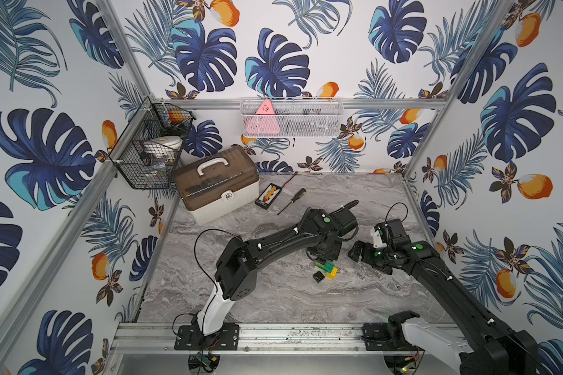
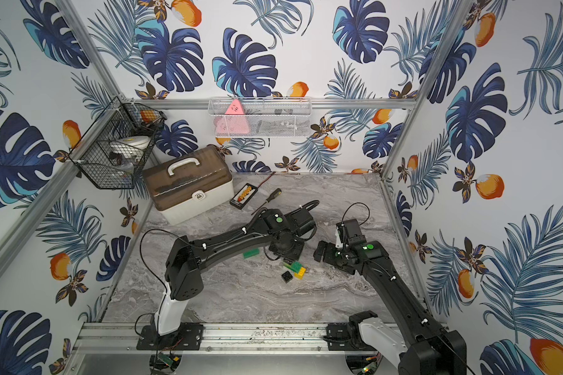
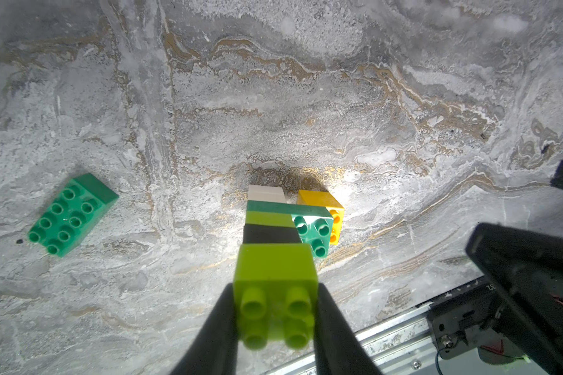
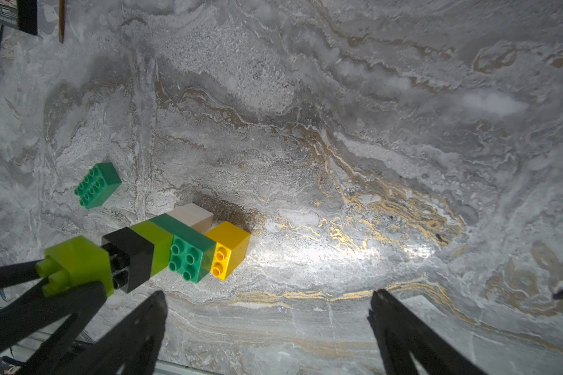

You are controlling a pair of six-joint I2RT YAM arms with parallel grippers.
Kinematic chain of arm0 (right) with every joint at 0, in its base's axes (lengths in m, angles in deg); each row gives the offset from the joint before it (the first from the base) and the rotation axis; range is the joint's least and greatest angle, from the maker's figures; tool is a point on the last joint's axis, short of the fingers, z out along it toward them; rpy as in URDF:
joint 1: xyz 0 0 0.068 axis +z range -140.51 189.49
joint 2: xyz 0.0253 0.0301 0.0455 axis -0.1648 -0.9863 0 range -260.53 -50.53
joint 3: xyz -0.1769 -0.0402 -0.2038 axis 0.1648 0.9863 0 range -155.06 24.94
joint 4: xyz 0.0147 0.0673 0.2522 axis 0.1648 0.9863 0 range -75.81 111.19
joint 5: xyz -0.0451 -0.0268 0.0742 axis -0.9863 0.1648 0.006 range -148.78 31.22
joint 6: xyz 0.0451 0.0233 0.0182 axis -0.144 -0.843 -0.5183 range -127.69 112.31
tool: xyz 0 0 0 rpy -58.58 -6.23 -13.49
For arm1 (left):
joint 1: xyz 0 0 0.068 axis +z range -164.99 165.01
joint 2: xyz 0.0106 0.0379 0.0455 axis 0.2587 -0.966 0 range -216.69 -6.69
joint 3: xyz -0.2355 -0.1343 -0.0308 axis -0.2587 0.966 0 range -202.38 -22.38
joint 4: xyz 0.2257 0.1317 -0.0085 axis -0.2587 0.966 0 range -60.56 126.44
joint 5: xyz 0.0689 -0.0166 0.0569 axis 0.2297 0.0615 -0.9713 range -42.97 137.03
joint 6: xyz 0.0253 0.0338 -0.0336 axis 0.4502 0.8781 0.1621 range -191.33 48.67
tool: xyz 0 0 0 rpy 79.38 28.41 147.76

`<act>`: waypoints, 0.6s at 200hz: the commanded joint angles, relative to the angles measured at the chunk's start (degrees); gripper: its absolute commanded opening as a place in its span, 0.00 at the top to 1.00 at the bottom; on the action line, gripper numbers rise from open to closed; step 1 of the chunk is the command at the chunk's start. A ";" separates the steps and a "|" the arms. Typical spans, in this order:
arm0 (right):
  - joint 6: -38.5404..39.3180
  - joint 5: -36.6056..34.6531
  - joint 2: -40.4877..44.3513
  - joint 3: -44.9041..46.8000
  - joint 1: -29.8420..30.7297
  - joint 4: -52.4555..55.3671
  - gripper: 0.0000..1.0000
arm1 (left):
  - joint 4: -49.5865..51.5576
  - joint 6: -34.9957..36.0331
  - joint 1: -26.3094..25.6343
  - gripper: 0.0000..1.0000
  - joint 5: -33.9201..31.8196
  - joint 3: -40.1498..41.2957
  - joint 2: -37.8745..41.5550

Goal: Assemble a giraffe with lego
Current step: Assemble the lego brick with the lego brick.

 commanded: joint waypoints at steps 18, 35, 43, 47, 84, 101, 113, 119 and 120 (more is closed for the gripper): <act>0.44 -0.05 0.13 0.03 -0.04 -0.08 0.00 | 1.03 2.40 -0.11 0.66 -0.43 0.85 0.94; 0.42 -0.03 0.15 0.01 -0.20 -0.11 0.00 | 1.55 4.82 -0.12 0.67 -0.77 0.87 1.31; 0.37 -0.05 0.22 0.03 -0.20 0.01 0.00 | 2.09 6.58 -0.02 0.67 -0.96 0.48 1.27; 0.39 -0.04 0.18 -0.01 -0.26 0.01 0.00 | 2.64 7.20 -0.04 0.67 -1.24 0.24 1.10; 0.40 -0.03 -0.12 0.03 -0.38 -0.08 0.00 | 2.64 10.41 0.07 0.67 0.83 0.94 1.32; 0.37 -0.03 -0.31 -0.05 -0.48 -0.08 0.00 | 2.75 10.60 0.07 0.67 1.43 1.21 1.14; 0.31 -0.03 -0.39 -0.05 -0.55 -0.16 0.00 | 2.64 10.55 0.07 0.67 1.58 1.30 1.14; 0.32 -0.03 -0.39 -0.06 -0.61 -0.16 0.00 | 2.44 10.56 0.03 0.67 1.57 1.22 1.06; 0.30 -0.03 -0.39 -0.06 -0.63 -0.16 0.00 | 2.41 10.56 0.05 0.67 1.57 1.18 1.05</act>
